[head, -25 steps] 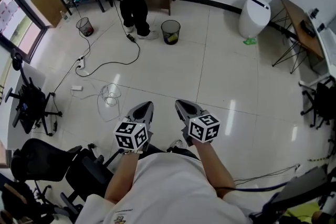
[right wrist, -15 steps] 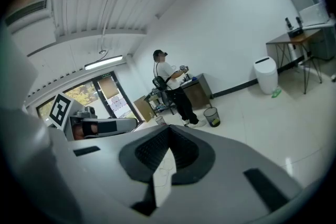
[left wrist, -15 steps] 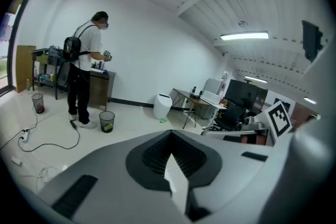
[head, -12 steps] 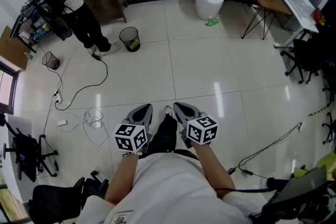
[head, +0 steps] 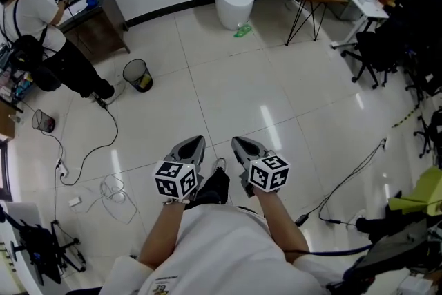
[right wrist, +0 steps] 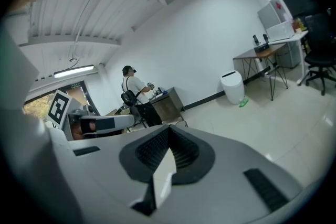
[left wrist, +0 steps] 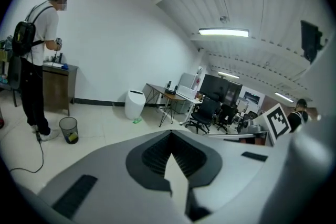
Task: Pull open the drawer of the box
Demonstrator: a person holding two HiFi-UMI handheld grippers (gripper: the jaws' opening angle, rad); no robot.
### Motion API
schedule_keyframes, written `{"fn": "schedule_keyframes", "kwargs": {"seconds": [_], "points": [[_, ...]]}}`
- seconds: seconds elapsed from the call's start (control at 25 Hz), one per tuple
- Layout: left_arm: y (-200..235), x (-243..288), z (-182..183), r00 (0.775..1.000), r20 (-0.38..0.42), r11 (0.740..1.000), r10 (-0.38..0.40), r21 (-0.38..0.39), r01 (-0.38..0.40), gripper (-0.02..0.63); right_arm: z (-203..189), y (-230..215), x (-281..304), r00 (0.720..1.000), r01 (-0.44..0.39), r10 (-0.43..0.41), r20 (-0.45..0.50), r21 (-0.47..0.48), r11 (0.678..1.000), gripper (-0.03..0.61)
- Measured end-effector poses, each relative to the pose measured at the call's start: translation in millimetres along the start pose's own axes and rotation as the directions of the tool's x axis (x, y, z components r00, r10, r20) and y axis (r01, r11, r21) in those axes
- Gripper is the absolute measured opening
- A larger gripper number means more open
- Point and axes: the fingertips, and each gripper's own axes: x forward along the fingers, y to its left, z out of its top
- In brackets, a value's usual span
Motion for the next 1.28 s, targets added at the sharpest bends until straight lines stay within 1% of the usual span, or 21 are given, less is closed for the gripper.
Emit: {"fn": "schedule_keyframes", "kwargs": {"seconds": [0.16, 0.44, 0.68, 0.96, 1.28], "points": [[9.1, 39.4, 16.4, 0.998, -0.041, 0.999, -0.045, 0.013, 0.046, 0.002, 26.5, -17.7, 20.2, 1.0, 0.021, -0.021, 0.02, 0.0, 1.0, -0.012], [12.0, 99.6, 47.2, 0.988, -0.083, 0.991, -0.129, 0.02, 0.131, 0.002, 65.8, -67.6, 36.8, 0.994, 0.098, -0.099, 0.047, 0.02, 0.995, -0.012], [19.7, 132.7, 60.6, 0.978, -0.108, 0.983, -0.176, 0.027, 0.18, 0.002, 83.2, -87.8, 53.9, 0.99, 0.126, -0.127, 0.056, 0.015, 0.992, -0.012], [22.3, 168.7, 85.3, 0.966, -0.111, 0.97, -0.233, 0.041, 0.239, 0.002, 110.5, -118.3, 59.9, 0.977, 0.187, -0.19, 0.1, 0.037, 0.982, -0.012], [13.9, 197.9, 89.5, 0.948, -0.151, 0.953, -0.281, 0.076, 0.294, 0.002, 116.1, -144.8, 55.0, 0.957, 0.245, -0.257, 0.135, 0.096, 0.965, -0.012]]}}
